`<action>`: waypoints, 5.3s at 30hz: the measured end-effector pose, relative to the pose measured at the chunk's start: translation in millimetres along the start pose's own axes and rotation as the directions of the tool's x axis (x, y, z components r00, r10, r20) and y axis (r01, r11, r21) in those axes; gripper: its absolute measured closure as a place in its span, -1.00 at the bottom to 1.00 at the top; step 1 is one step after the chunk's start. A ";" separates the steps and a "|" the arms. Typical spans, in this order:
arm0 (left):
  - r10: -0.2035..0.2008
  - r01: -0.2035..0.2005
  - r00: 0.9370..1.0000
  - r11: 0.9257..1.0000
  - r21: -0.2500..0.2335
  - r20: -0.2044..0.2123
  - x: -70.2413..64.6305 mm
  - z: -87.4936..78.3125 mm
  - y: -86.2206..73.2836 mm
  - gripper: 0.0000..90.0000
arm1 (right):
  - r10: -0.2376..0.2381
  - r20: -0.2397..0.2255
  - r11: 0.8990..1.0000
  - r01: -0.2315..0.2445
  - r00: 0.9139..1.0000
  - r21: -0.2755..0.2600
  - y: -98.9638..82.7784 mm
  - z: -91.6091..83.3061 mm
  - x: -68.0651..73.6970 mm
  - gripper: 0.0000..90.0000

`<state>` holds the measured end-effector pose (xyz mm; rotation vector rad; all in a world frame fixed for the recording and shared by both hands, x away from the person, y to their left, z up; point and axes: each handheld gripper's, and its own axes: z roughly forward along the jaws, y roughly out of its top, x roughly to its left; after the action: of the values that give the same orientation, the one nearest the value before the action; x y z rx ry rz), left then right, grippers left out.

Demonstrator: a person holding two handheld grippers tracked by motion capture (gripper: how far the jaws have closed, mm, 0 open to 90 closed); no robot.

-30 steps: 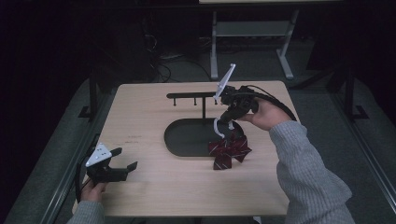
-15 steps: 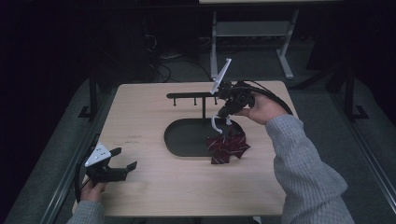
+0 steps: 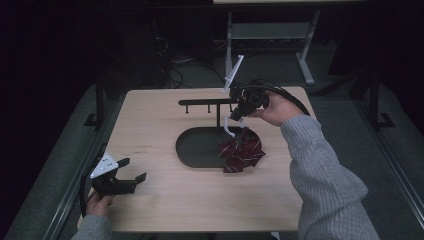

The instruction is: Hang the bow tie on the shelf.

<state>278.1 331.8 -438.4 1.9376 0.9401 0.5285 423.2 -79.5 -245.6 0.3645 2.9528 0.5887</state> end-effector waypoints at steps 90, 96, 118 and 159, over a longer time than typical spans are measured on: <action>-0.001 0.001 1.000 1.000 -0.010 0.012 -0.4 -0.2 0.2 -0.71 | 0.170 0.025 0.982 -0.171 0.985 0.079 5.4 23.1 -66.2 0.86; -0.001 0.001 1.000 1.000 -0.013 0.012 -0.5 -0.4 0.2 -0.71 | 0.164 0.009 0.983 -0.164 0.986 0.078 3.9 21.5 -64.2 0.80; -0.001 0.001 1.000 1.000 -0.016 0.010 -0.2 -1.0 0.1 -0.71 | 0.181 -0.016 0.979 -0.179 0.983 0.103 -1.7 29.9 -63.4 0.73; 0.003 -0.003 1.000 1.000 -0.007 0.010 -2.6 -0.4 0.6 -0.71 | 0.134 -0.063 0.990 -0.131 0.989 0.041 -31.6 29.3 -24.3 0.42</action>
<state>276.5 329.8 -437.7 1.9341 0.9277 0.5226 444.4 -103.3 -283.5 0.5598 3.0228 0.5723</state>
